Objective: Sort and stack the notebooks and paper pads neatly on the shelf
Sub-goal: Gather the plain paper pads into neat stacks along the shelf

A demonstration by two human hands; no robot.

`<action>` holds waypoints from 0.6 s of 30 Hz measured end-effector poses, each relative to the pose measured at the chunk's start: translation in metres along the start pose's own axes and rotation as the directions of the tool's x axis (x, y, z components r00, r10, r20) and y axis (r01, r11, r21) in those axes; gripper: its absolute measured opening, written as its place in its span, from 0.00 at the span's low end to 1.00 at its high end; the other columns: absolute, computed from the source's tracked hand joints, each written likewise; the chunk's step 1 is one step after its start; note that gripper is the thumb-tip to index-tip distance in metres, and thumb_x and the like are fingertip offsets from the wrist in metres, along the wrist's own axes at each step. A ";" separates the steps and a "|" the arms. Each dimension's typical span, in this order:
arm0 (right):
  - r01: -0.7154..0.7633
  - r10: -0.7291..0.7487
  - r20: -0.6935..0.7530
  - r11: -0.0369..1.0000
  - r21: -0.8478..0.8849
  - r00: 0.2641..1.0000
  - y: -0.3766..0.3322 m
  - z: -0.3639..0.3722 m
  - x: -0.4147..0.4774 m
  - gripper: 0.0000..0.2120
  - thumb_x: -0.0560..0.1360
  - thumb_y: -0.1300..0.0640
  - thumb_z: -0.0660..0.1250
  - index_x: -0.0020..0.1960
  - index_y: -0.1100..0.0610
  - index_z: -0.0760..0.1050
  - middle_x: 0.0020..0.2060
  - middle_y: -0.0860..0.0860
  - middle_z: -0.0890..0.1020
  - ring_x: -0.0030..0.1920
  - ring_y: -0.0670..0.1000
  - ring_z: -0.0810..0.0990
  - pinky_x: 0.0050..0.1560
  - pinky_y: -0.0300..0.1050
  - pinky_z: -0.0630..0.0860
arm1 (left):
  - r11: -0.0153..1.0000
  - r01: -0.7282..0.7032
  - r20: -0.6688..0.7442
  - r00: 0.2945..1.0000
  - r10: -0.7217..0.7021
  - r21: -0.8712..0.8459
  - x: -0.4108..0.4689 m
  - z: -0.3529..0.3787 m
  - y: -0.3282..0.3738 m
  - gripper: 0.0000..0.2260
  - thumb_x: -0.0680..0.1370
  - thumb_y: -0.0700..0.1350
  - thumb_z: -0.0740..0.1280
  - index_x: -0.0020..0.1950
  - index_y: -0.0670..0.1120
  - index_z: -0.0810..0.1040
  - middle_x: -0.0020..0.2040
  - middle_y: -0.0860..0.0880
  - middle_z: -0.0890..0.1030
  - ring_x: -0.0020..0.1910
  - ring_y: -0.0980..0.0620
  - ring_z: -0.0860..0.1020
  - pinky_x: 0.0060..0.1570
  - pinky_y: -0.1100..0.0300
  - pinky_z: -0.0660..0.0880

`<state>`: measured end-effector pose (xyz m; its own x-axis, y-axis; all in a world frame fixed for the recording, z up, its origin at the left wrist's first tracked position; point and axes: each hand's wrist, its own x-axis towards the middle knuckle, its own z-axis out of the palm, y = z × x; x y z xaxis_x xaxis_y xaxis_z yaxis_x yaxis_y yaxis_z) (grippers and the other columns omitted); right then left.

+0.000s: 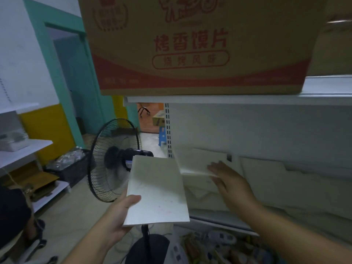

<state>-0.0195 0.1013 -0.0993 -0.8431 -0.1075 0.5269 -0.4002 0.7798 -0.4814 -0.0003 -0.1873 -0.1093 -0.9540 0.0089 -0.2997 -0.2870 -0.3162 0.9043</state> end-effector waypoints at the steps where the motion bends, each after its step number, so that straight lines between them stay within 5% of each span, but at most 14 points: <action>1: 0.047 -0.047 0.011 0.999 -0.003 0.999 -0.004 -0.001 -0.009 0.16 0.78 0.54 0.59 0.65 0.50 0.74 0.66 0.47 0.72 0.71 0.46 0.61 0.68 0.35 0.55 | 1.000 0.012 0.030 0.999 -0.012 -0.002 -0.001 0.013 -0.007 0.15 0.78 0.36 0.58 0.63 0.47 0.73 0.49 0.41 0.81 0.45 0.41 0.78 0.38 0.52 0.76; 4: 0.191 -0.183 0.085 0.977 -0.095 0.979 -0.007 -0.006 -0.040 0.15 0.75 0.52 0.62 0.58 0.53 0.80 0.60 0.54 0.80 0.66 0.58 0.72 0.62 0.52 0.69 | 0.999 0.031 0.120 0.992 -0.028 -0.029 -0.012 0.056 -0.021 0.15 0.79 0.37 0.57 0.65 0.48 0.71 0.49 0.40 0.80 0.42 0.41 0.78 0.24 0.57 0.76; 7: 0.184 -0.172 0.127 0.979 -0.090 0.977 0.006 -0.034 -0.071 0.20 0.78 0.41 0.55 0.55 0.52 0.80 0.56 0.52 0.82 0.61 0.58 0.77 0.55 0.51 0.76 | 0.998 -0.001 0.208 0.978 0.015 -0.065 -0.019 0.100 -0.033 0.15 0.80 0.38 0.57 0.64 0.50 0.71 0.53 0.39 0.81 0.46 0.39 0.80 0.30 0.54 0.78; 11: 0.131 -0.127 0.064 0.989 -0.072 0.990 0.044 -0.087 -0.114 0.16 0.71 0.48 0.65 0.57 0.51 0.78 0.58 0.50 0.81 0.65 0.52 0.73 0.61 0.44 0.71 | 0.997 0.070 0.330 0.942 -0.056 -0.028 -0.032 0.175 -0.064 0.25 0.72 0.44 0.65 0.69 0.44 0.70 0.56 0.36 0.81 0.50 0.37 0.82 0.37 0.51 0.80; 15: 0.010 -0.012 -0.017 0.993 -0.115 1.000 0.081 -0.160 -0.168 0.19 0.71 0.47 0.65 0.60 0.51 0.78 0.63 0.49 0.77 0.69 0.49 0.67 0.67 0.46 0.63 | 0.983 0.182 0.483 0.857 -0.177 0.037 -0.071 0.265 -0.106 0.29 0.74 0.61 0.60 0.68 0.43 0.72 0.60 0.37 0.79 0.58 0.36 0.78 0.60 0.40 0.73; 18: -0.059 0.052 -0.054 0.989 -0.138 0.997 0.108 -0.220 -0.211 0.21 0.72 0.45 0.63 0.62 0.52 0.77 0.66 0.49 0.74 0.71 0.46 0.62 0.70 0.43 0.59 | 0.988 0.115 0.482 0.863 -0.152 0.105 -0.109 0.333 -0.130 0.22 0.78 0.58 0.57 0.56 0.42 0.78 0.47 0.41 0.84 0.43 0.41 0.83 0.41 0.51 0.78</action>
<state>0.1943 0.3433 -0.1084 -0.8419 -0.0335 0.5386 -0.2967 0.8625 -0.4101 0.1122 0.1691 -0.0926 -0.8212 0.5133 -0.2492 -0.4027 -0.2120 0.8905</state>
